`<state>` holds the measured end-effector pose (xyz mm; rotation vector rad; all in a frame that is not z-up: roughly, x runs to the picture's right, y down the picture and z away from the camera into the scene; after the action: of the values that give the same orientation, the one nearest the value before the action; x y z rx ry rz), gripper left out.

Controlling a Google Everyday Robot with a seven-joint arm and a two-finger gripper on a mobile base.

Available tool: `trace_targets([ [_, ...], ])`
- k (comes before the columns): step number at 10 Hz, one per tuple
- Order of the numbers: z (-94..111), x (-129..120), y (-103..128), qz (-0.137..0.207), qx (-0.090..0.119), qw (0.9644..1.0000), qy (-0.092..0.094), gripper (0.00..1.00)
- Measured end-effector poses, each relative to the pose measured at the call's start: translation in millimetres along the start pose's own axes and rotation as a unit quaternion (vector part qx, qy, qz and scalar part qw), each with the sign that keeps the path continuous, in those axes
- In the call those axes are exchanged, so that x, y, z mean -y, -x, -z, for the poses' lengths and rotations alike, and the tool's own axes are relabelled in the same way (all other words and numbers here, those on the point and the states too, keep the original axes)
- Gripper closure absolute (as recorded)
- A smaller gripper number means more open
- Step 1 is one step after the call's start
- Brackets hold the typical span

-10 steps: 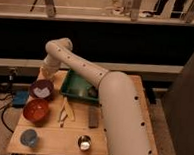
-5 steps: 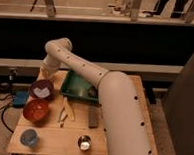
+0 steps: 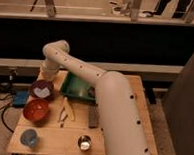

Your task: Place towel in tray

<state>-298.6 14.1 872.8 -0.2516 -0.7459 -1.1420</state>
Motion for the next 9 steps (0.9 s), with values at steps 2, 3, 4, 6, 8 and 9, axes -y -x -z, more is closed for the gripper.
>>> trace_targets([
  [2, -8.2, -9.9, 3.9, 0.015, 0.002, 0.9996, 0.025, 0.47],
  [3, -8.8, -9.4, 4.8, 0.016, 0.003, 0.9995, 0.026, 0.46],
  [4, -9.0, -8.9, 5.2, 0.017, 0.003, 0.9995, 0.026, 0.46],
  [6, -8.4, -10.2, 4.0, 0.016, 0.002, 0.9995, 0.026, 0.46],
  [8, -8.3, -10.3, 3.9, 0.015, 0.002, 0.9995, 0.026, 0.46],
  [9, -8.3, -9.7, 4.3, 0.016, 0.003, 0.9996, 0.025, 0.46],
])
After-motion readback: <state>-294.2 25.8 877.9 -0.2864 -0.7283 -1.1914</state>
